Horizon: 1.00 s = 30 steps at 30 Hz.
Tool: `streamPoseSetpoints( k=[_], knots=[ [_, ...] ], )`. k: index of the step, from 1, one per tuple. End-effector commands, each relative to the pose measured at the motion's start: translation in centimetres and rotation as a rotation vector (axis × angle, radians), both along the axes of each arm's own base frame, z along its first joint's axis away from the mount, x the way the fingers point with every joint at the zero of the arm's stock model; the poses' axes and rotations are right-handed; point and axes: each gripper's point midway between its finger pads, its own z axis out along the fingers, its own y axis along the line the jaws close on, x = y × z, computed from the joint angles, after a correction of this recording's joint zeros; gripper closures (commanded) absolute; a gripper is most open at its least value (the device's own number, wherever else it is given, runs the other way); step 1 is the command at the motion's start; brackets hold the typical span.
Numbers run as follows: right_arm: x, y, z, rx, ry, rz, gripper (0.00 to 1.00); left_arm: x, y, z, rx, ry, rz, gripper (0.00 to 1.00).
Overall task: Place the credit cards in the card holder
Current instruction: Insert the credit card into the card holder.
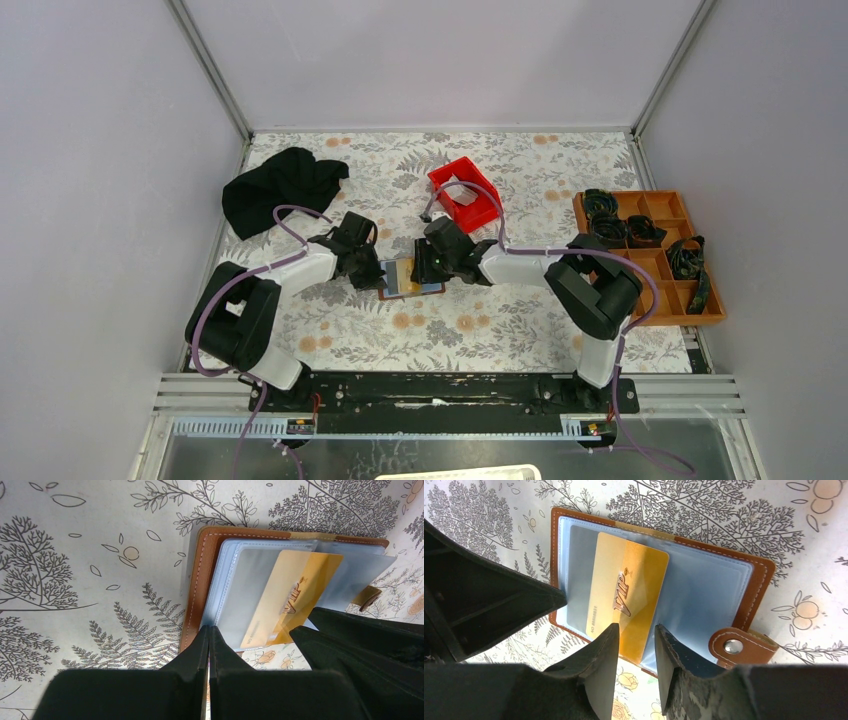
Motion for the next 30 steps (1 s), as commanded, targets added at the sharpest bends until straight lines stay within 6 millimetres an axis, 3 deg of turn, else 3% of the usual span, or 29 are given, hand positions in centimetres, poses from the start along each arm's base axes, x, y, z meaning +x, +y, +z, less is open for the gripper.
streamPoseSetpoints(
  k=[1, 8, 16, 24, 30],
  knots=[
    [0.6, -1.5, 1.0, -0.057, -0.050, -0.033, 0.60, -1.3, 1.8, -1.9, 0.096, 0.045, 0.001, 1.00],
    [1.3, -1.9, 1.6, -0.073, -0.085, -0.060, 0.62, -1.3, 1.7, -1.9, 0.097, 0.046, -0.004, 1.00],
    [2.0, -2.2, 1.9, -0.091, -0.116, -0.084, 0.75, -1.2, 1.7, -1.9, 0.101, 0.046, -0.010, 1.00],
    [2.2, -1.4, 1.4, -0.111, -0.101, -0.042, 0.86, -1.2, 1.8, -1.9, 0.106, 0.045, -0.014, 1.00],
    [2.0, -0.5, 1.3, -0.144, -0.117, -0.011, 0.89, -1.3, 1.8, -2.0, 0.106, 0.046, -0.015, 1.00]
  ],
)
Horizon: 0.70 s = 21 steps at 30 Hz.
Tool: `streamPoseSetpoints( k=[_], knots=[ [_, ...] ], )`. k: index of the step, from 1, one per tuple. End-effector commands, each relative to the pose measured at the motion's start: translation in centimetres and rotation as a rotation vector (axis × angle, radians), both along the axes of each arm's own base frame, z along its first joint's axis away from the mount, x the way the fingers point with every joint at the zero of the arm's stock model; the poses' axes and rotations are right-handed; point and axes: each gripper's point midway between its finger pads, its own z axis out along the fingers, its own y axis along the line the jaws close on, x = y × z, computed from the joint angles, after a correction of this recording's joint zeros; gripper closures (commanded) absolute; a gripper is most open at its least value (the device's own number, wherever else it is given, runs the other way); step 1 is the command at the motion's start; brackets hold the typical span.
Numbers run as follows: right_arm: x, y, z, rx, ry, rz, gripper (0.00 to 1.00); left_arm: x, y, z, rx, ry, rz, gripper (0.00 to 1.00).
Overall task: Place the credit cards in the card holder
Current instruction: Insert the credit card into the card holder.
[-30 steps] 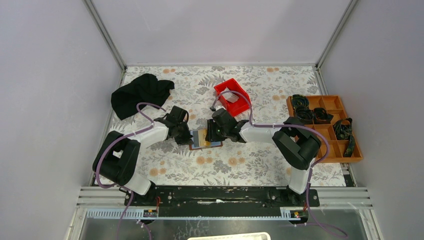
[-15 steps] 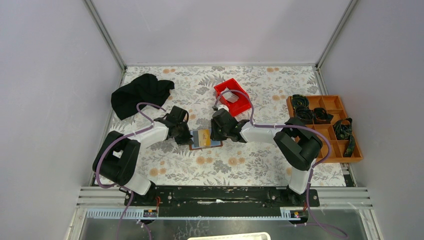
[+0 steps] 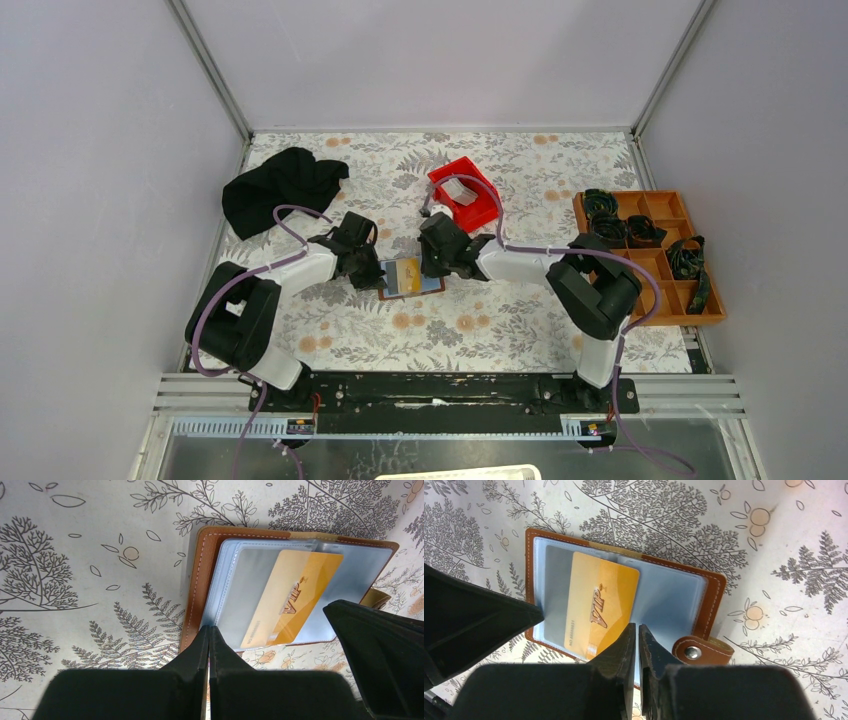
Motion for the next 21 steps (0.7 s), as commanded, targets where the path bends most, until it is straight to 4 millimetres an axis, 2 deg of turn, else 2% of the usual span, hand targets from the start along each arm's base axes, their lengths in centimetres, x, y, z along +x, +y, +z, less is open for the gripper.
streamPoseSetpoints(
  k=[1, 9, 16, 21],
  knots=[
    [0.3, 1.4, 0.7, -0.032, -0.037, 0.037, 0.89, -1.2, 1.9, -2.0, 0.107, 0.047, -0.011, 1.00],
    [-0.2, 2.2, -0.3, -0.062, -0.010, 0.054, 0.89, -1.3, 1.9, -2.0, 0.107, 0.044, -0.013, 1.00],
    [-0.2, 3.1, 0.5, -0.034, -0.018, 0.069, 0.89, -1.4, 1.9, -2.0, 0.102, 0.044, -0.012, 1.00],
    [-0.5, 3.7, 0.3, -0.024, -0.005, 0.086, 0.88, -1.4, 1.8, -2.0, 0.099, 0.043, -0.012, 1.00]
  ],
)
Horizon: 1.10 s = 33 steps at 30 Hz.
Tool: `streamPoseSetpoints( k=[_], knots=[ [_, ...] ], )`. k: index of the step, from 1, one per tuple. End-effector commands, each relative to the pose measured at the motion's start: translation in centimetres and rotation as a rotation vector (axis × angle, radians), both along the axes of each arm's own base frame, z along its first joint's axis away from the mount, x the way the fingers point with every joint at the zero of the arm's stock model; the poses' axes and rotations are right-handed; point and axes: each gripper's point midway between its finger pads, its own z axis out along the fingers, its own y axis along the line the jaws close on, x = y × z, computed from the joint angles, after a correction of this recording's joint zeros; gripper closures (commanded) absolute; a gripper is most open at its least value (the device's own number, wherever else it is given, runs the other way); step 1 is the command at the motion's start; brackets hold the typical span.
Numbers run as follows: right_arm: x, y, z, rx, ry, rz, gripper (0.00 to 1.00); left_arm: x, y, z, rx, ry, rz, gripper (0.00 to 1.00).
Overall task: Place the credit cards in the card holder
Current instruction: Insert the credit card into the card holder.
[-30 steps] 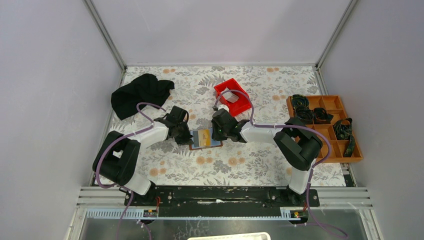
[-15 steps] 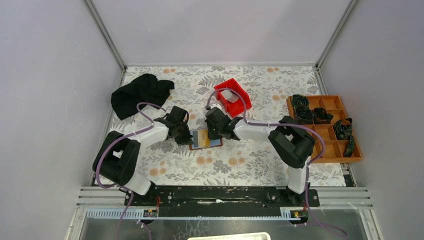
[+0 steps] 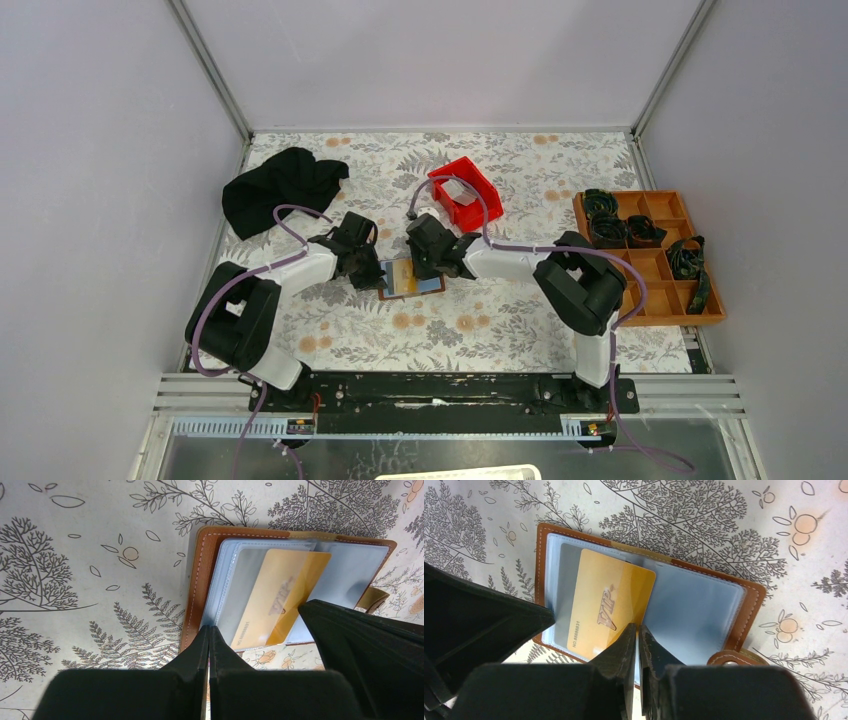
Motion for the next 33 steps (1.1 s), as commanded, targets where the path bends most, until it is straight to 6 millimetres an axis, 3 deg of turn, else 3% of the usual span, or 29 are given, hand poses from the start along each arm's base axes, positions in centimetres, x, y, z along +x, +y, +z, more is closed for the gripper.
streamPoseSetpoints(
  k=[1, 15, 33],
  knots=[
    [0.0, 1.9, 0.9, 0.031, -0.015, 0.037, 0.88, -1.4, 1.8, -2.0, 0.097, 0.043, -0.007, 1.00],
    [-0.1, 3.2, 1.1, 0.082, -0.004, 0.065, 0.86, -0.8, 1.5, -1.7, 0.088, 0.031, -0.001, 1.00],
    [0.1, 3.9, 2.7, 0.123, -0.029, 0.085, 0.84, 0.9, 0.5, 0.5, 0.038, -0.049, 0.002, 0.99]
  ],
)
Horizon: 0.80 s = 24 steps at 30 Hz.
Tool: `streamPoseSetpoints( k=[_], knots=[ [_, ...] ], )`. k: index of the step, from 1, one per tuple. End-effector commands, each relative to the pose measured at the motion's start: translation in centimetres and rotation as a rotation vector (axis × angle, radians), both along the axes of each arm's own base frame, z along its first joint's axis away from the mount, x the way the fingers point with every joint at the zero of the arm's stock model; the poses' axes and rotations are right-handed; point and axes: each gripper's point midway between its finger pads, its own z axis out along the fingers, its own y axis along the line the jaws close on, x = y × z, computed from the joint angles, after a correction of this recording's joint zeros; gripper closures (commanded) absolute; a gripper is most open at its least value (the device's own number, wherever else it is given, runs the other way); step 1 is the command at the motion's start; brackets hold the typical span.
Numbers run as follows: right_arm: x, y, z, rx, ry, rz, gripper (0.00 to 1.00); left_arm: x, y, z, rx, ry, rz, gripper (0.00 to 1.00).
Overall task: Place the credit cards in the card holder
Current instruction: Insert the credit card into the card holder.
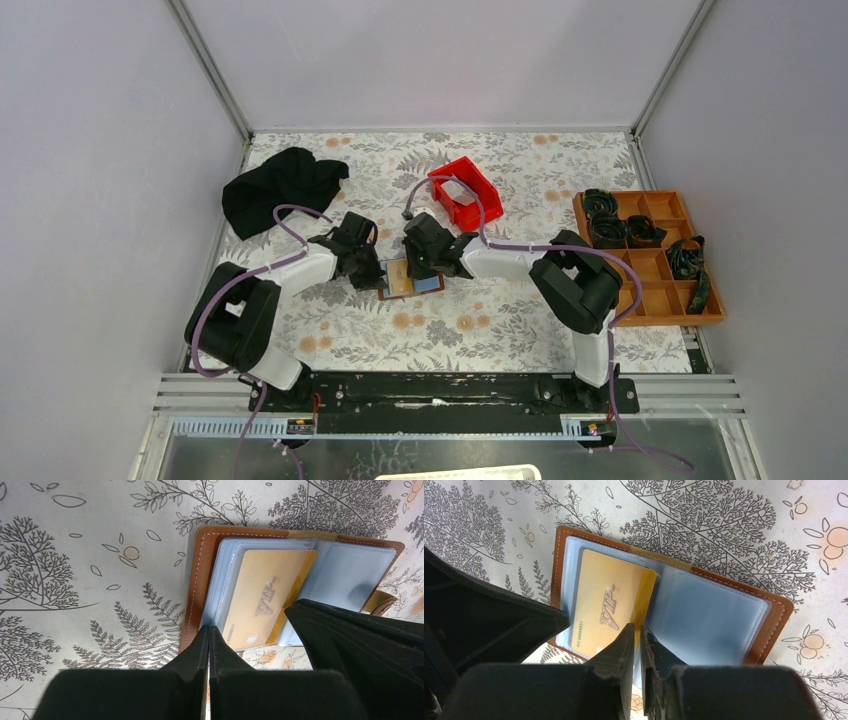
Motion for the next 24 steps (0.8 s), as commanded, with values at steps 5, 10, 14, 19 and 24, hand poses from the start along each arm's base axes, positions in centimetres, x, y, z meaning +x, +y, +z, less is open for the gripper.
streamPoseSetpoints(
  k=[5, 10, 14, 19, 24],
  knots=[
    [0.8, 1.7, 3.6, 0.077, -0.093, 0.028, 0.81, 1.2, 0.7, 1.5, 0.042, -0.077, 0.013, 0.97],
    [1.1, 1.2, 4.2, 0.072, -0.125, 0.012, 0.79, 1.5, 0.8, 2.1, 0.041, -0.098, 0.020, 0.94],
    [1.4, 0.7, 4.8, 0.070, -0.155, -0.008, 0.78, 1.5, 1.0, 2.2, 0.047, -0.102, 0.025, 0.92],
    [1.6, -0.1, 4.7, 0.031, -0.169, -0.023, 0.78, 1.2, 1.3, 1.9, 0.062, -0.097, 0.028, 0.92],
    [1.6, -0.5, 3.4, -0.025, -0.142, -0.018, 0.79, 0.8, 1.8, 1.2, 0.084, -0.079, 0.031, 0.94]
  ],
)
